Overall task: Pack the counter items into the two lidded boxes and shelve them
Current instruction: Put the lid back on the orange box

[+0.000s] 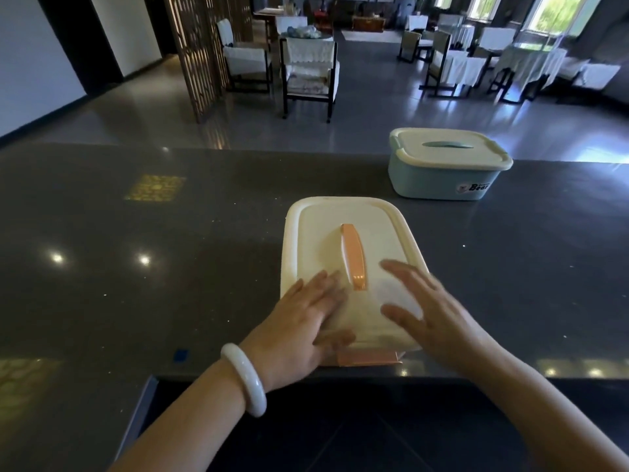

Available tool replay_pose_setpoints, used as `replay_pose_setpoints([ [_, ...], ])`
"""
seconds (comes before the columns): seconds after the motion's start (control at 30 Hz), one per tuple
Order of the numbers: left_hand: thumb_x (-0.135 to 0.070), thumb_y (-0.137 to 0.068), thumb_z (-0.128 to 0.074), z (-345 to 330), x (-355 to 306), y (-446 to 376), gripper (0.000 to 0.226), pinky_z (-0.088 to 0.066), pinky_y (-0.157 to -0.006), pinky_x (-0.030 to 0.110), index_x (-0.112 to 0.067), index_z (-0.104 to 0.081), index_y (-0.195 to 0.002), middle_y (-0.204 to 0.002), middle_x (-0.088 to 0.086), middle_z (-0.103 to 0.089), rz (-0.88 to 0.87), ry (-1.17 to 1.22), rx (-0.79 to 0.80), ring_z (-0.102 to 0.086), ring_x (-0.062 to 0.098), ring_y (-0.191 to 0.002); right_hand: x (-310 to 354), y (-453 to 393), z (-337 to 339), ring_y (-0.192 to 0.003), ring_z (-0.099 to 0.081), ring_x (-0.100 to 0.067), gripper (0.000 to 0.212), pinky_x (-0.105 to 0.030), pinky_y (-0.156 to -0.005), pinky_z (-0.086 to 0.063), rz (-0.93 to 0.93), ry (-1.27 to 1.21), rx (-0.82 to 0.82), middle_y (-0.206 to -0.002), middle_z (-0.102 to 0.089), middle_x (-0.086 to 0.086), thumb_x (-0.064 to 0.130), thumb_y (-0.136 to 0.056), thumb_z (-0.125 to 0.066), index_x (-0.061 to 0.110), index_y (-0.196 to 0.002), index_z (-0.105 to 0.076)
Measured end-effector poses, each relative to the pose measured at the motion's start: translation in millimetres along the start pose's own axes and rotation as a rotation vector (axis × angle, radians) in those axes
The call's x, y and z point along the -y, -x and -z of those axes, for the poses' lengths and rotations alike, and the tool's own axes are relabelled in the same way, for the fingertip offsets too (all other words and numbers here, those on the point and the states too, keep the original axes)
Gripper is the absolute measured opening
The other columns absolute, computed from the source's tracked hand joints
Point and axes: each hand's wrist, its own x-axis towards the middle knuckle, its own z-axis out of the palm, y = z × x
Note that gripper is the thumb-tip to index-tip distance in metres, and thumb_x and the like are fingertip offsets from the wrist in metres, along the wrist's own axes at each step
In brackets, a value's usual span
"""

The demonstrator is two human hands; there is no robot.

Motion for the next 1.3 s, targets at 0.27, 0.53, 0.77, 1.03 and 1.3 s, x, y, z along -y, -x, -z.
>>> replay_pose_setpoints([
  [0.27,-0.089,-0.067,-0.038,-15,6,0,0.114,0.013,-0.117,0.032,-0.027,0.0,-0.154,-0.16,-0.011,0.014,-0.051,-0.296,0.01,0.019,0.008,-0.145,-11,16,-11,-0.145,0.012,-0.001,0.105,-0.025,-0.118,0.006,0.214,0.415,0.239,-0.16,0.007,0.014,0.087,-0.072,-0.042,0.031,-0.154,-0.006],
  [0.53,-0.076,-0.085,-0.036,-18,4,4,0.089,0.001,-0.12,0.035,-0.026,-0.014,-0.154,-0.162,-0.009,-0.002,-0.066,-0.236,-0.072,0.004,0.009,-0.148,-17,14,-8,-0.145,-0.008,0.001,0.091,-0.034,-0.121,-0.014,0.202,0.201,0.172,-0.159,-0.016,0.011,0.054,-0.077,-0.071,0.026,-0.151,-0.026],
  [0.77,-0.072,-0.088,-0.015,-18,4,5,0.082,0.004,-0.12,0.033,-0.026,-0.007,-0.155,-0.161,-0.009,0.003,-0.056,-0.281,-0.052,0.009,0.009,-0.148,-15,12,-1,-0.143,-0.004,0.007,0.083,-0.024,-0.12,-0.006,0.152,0.1,0.267,-0.158,-0.015,0.014,0.051,-0.083,-0.065,0.027,-0.15,-0.024],
  [1.03,-0.06,-0.096,-0.03,-18,1,5,0.069,0.002,-0.119,0.03,-0.025,-0.018,-0.154,-0.161,-0.008,-0.008,-0.047,-0.262,-0.091,-0.001,0.01,-0.149,-9,9,4,-0.142,-0.009,0.009,0.072,-0.021,-0.12,-0.007,0.075,0.028,0.292,-0.155,-0.023,0.014,0.042,-0.084,-0.065,0.026,-0.147,-0.032],
  [1.3,-0.081,-0.08,-0.002,9,8,-15,0.092,0.008,-0.119,0.034,-0.028,-0.015,-0.154,-0.162,-0.011,0.0,0.03,-0.116,0.067,0.013,0.002,-0.146,-8,-1,10,-0.128,-0.018,0.026,0.08,-0.017,-0.112,-0.02,-0.012,-0.013,0.259,-0.142,-0.021,0.042,0.076,-0.071,-0.05,0.043,-0.143,-0.036],
])
